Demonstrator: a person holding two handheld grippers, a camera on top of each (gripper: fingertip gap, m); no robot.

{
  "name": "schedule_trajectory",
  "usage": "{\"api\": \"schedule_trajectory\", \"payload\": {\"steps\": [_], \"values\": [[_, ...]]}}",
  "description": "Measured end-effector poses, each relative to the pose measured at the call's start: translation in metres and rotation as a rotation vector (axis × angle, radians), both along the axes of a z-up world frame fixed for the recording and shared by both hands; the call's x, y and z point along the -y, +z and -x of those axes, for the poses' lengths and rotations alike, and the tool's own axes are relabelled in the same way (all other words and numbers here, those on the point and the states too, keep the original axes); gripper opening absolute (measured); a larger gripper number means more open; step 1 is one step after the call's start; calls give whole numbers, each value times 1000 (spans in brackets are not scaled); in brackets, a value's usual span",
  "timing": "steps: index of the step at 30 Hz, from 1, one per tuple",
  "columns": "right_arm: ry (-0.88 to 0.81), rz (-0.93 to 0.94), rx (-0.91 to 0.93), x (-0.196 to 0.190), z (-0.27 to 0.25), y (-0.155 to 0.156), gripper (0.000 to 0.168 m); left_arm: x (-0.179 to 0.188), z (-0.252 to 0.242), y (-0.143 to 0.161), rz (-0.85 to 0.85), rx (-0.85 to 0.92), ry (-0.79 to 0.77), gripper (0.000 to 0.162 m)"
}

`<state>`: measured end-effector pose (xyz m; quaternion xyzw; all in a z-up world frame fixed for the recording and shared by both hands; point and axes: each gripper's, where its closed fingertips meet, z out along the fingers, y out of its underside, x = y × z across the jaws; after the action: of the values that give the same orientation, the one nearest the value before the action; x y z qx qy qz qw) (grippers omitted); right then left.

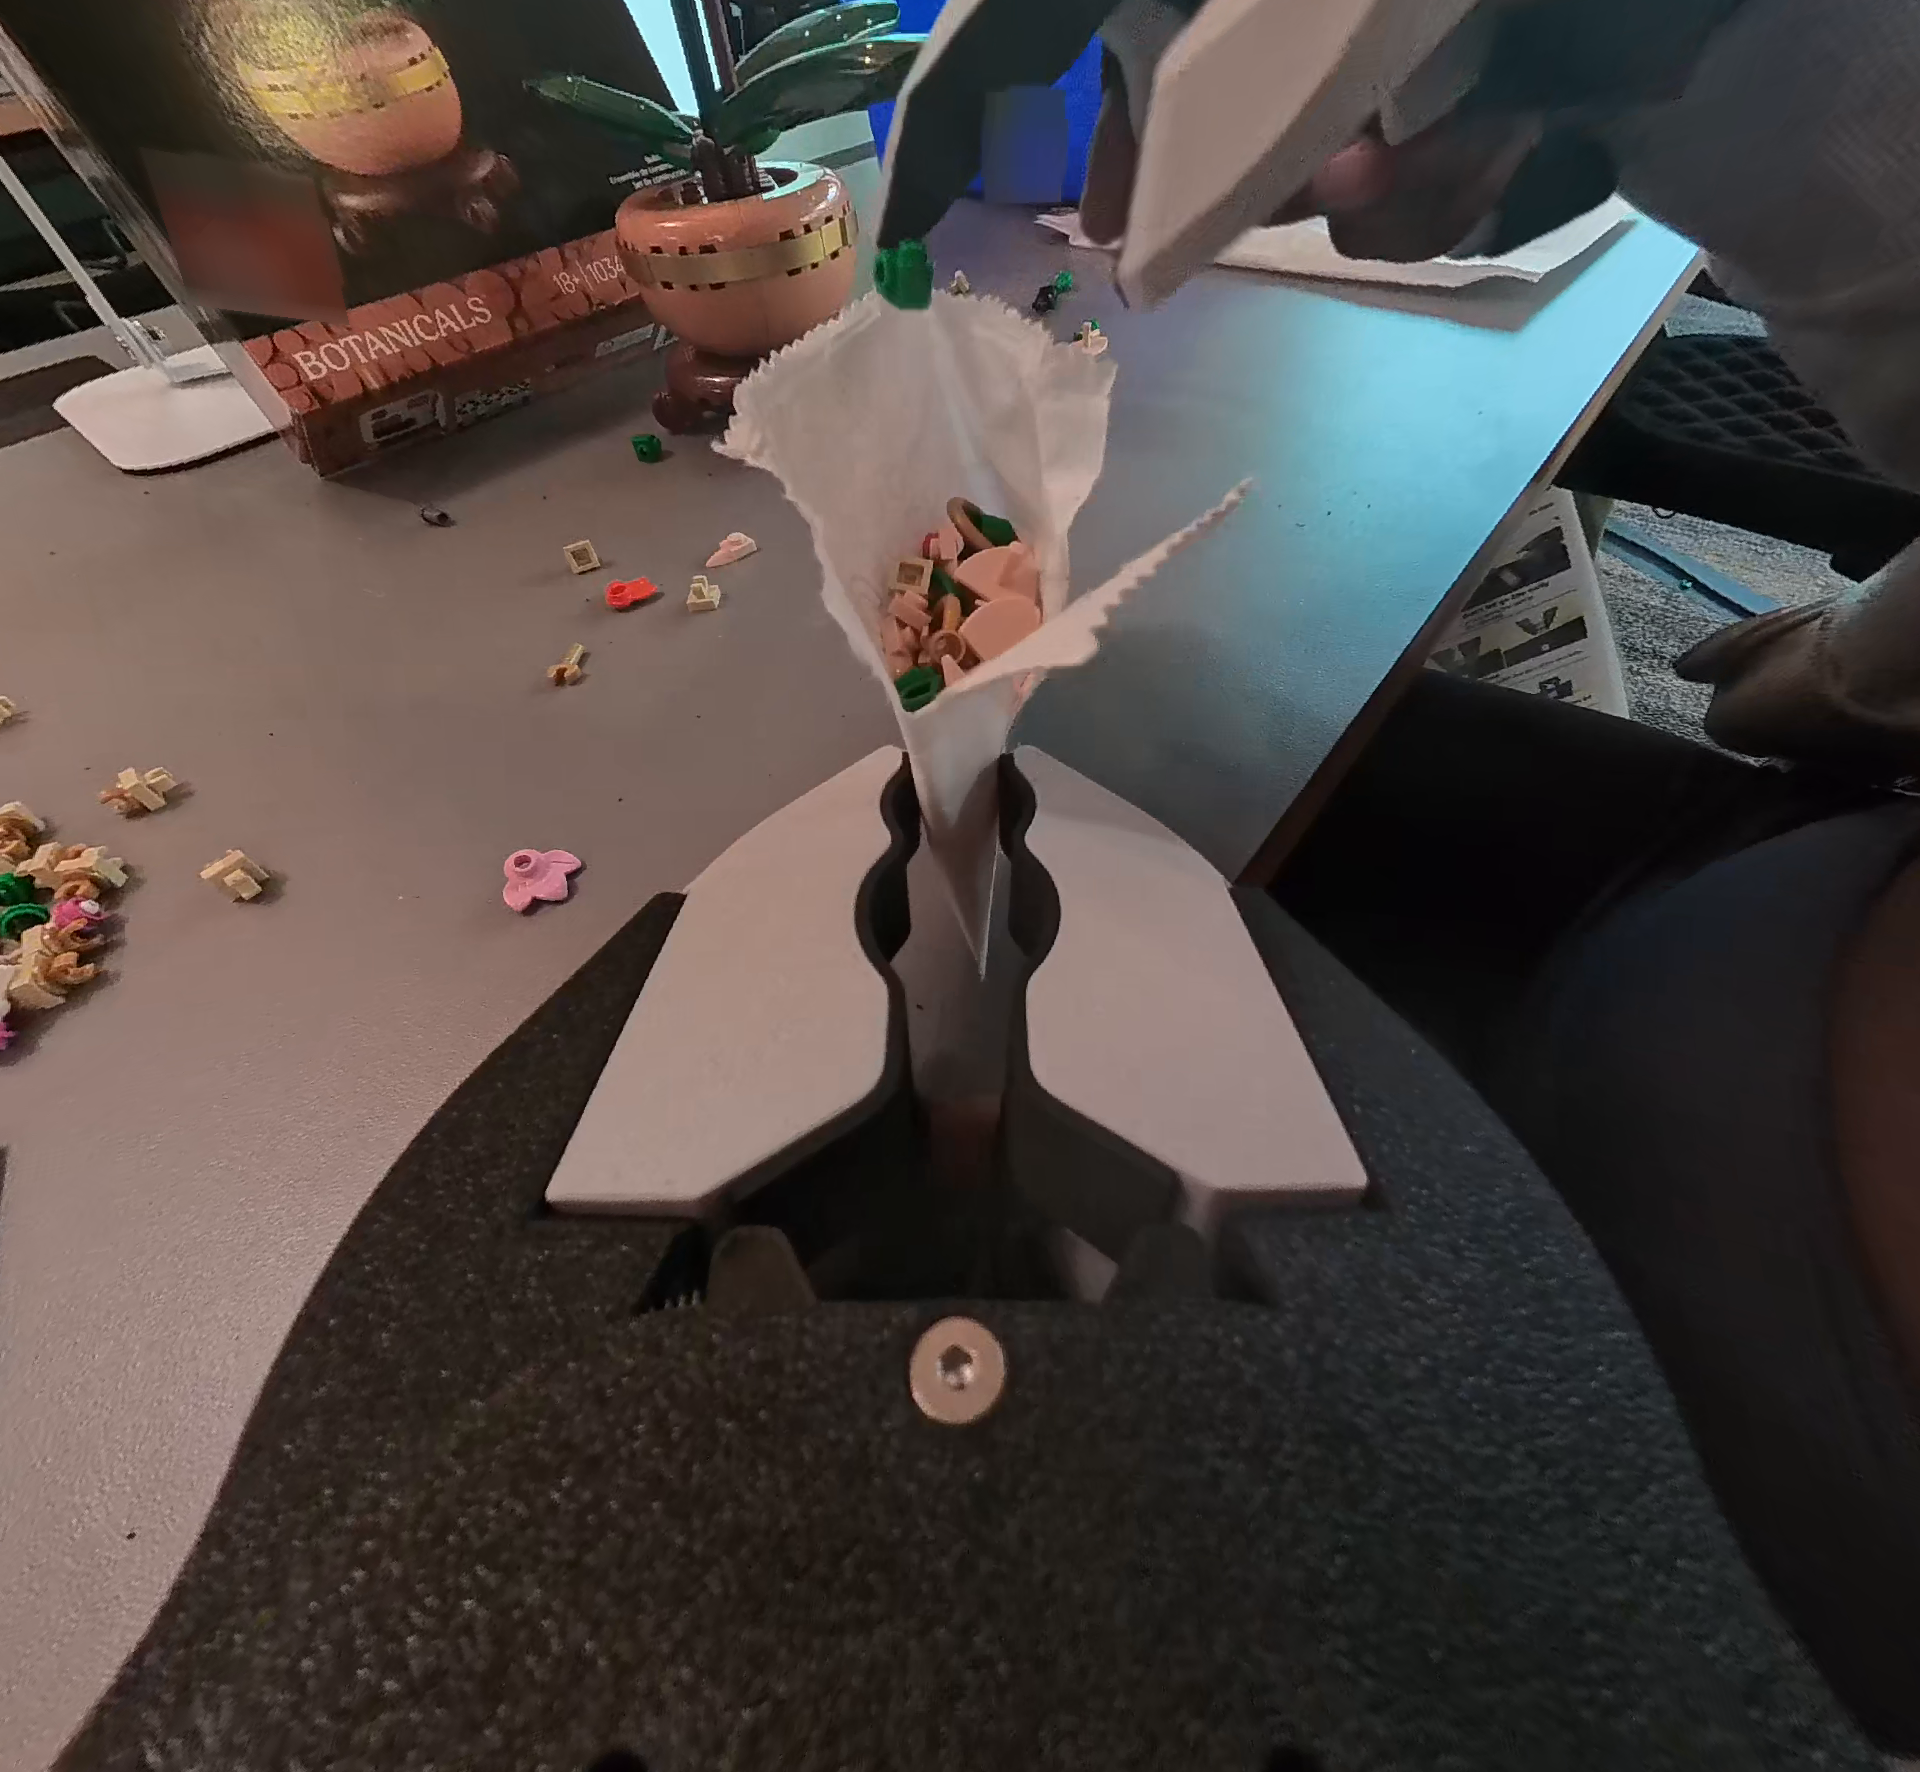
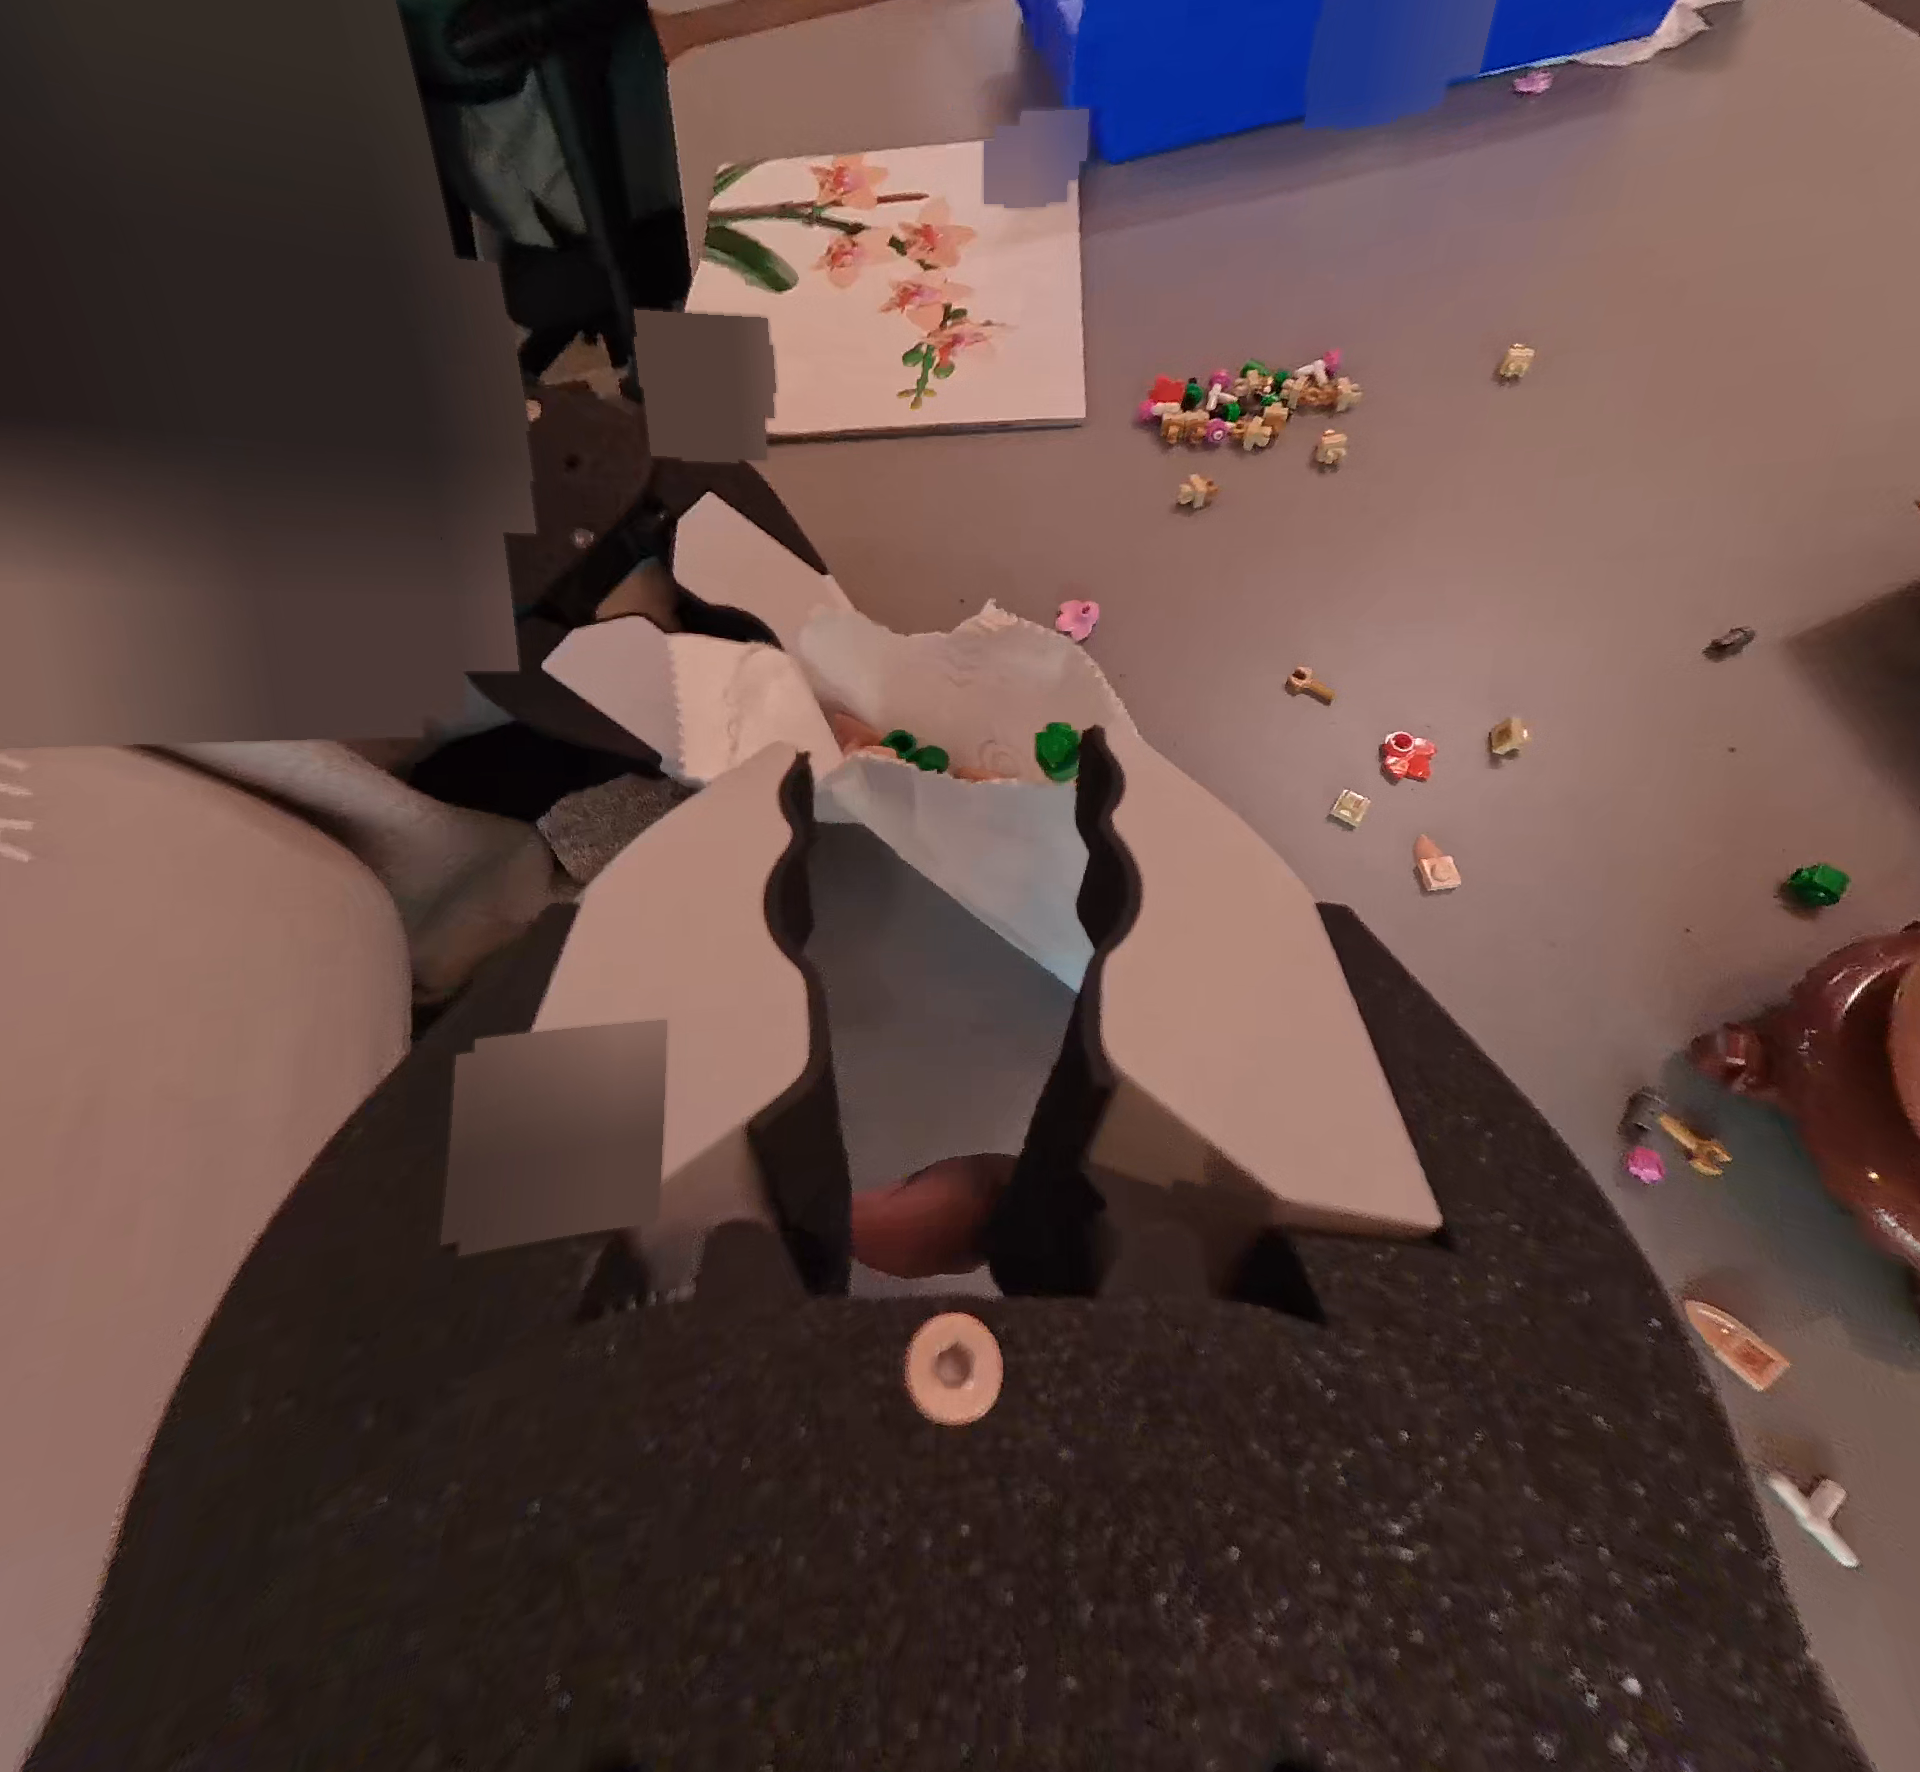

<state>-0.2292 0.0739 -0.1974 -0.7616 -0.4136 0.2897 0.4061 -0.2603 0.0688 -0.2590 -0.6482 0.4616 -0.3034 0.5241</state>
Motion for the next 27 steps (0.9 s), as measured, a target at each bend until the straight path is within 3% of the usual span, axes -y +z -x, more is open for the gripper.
{"api": "schedule_trajectory", "payload": {"steps": [7,10,12,14,16,18,24,27], "values": [[106,-119,104,10,1,-7,64,0,0,0,5,3,1,14],[77,-177,74,8,-6,1,58,0,0,0,2,4,3,14],[-37,-225,54,-2,-36,7,46,0,0,1,2,5,2,14],[-293,-209,118,-25,-99,-6,36,0,0,1,4,9,1,14],[-500,-59,170,-38,-160,-39,40,1,0,1,10,12,-2,13],[-607,54,144,-45,-189,-57,36,1,0,1,11,14,-3,13],[-512,68,236,-70,-189,-79,19,1,0,1,0,6,-3,13],[-466,127,258,-73,-186,-90,22,1,0,1,-3,5,-4,13]]}}
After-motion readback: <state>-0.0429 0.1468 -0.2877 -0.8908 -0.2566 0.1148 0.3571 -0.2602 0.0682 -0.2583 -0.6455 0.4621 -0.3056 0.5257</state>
